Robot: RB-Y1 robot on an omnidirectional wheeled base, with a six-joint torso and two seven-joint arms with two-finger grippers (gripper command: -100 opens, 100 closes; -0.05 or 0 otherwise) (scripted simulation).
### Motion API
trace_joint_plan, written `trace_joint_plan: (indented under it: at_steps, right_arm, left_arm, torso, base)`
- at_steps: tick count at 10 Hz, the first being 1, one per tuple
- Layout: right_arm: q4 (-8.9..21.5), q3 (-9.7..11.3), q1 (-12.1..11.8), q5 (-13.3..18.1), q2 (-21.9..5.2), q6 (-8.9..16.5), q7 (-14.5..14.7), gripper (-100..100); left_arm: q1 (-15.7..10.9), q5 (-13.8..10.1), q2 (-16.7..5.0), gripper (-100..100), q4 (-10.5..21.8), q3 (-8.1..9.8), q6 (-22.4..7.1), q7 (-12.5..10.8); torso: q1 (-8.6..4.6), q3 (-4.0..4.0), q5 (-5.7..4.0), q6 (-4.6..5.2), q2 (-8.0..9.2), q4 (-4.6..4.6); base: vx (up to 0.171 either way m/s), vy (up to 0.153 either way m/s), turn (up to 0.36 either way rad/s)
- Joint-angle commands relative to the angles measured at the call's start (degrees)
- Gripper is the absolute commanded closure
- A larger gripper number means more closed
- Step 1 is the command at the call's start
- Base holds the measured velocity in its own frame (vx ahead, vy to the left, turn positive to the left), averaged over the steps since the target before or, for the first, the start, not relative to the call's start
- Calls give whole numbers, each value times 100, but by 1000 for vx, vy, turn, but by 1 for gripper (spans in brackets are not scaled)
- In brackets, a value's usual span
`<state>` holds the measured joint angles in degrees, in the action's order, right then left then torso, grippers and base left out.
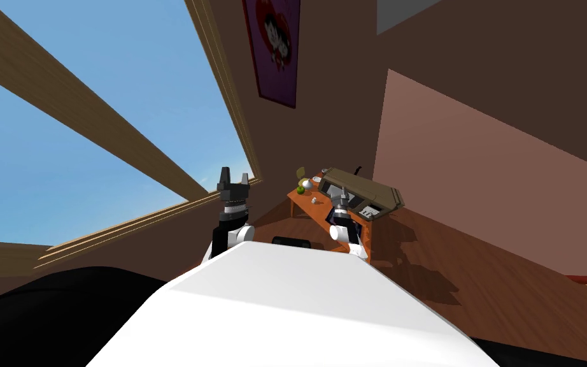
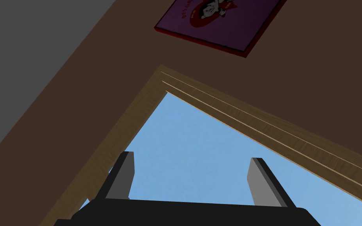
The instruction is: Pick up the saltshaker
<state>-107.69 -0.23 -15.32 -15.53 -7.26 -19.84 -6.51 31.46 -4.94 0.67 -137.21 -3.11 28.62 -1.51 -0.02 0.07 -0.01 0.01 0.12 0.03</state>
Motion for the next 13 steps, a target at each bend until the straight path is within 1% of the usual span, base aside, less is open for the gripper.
trace_joint_plan:
  at_steps: [1,2,3,4,5,6,7,8,9,10,11,12,13]
  right_arm:
    - [286,-33,176,-286,-96,270,-186,-100]
    - [359,-33,176,-322,-96,270,-186,-100]
    - [601,-49,337,-557,-162,488,-338,-100]
    - [654,-49,337,-572,-162,488,-338,-100]
    - [866,-67,499,-805,-232,711,-499,-100]
    - [956,-67,499,-826,-232,711,-499,-100]
    - [956,-67,499,-826,-232,711,-499,-100]
    - [1193,-87,664,-1083,-303,938,-669,-100]
    - [1263,-87,664,-1083,-303,938,-669,-100]
    - [1425,-108,830,-1335,-375,1170,-846,-100]
    - [1574,-108,830,-1341,-375,1170,-846,-100]
    - [1867,-130,997,-1599,-448,1358,-1030,-100]
    - [1887,-130,997,-1599,-448,1404,-1030,-100]
  left_arm:
    - [0,0,0,0,0,0,0,0]
    - [0,0,0,0,0,0,0,0]
    - [0,0,0,0,0,0,0,0]
    - [0,0,0,0,0,0,0,0]
    - [0,0,0,0,0,0,0,0]
    - [0,0,0,0,0,0,0,0]
    - [0,0,0,0,0,0,0,0]
    - [0,0,0,0,0,0,0,0]
    - [0,0,0,0,0,0,0,0]
    - [0,0,0,0,0,0,0,0]
    - [0,0,0,0,0,0,0,0]
    - [0,0,0,0,0,0,0,0]
    - [0,0,0,0,0,0,0,0]
  torso:
    - [0,0,0,0,0,0]
    - [-1,-1,0,-1,-1,0]
    - [-1,-2,0,0,-3,0]
    - [2,-1,0,-1,-2,-1]
    - [2,-1,1,1,-2,0]
    - [2,0,1,-1,-1,0]
    - [1,-1,0,1,-2,0]
    - [1,-3,1,1,-7,-1]
    - [2,-4,1,-1,-7,-1]
    - [3,-3,1,0,-6,-1]
    - [4,-3,1,-1,-5,-1]
    - [2,-3,1,1,-6,-1]
    - [5,-4,1,-1,-7,-1]
  base:
    - [-31,-1,66]
    - [-27,-3,38]
    - [-32,6,83]
    - [-29,6,35]
    - [-35,6,81]
    - [-29,2,36]
    - [-11,3,-14]
    - [-19,9,74]
    - [-20,7,48]
    - [-27,12,90]
    - [-21,7,38]
    - [-18,13,62]
    - [-13,11,49]
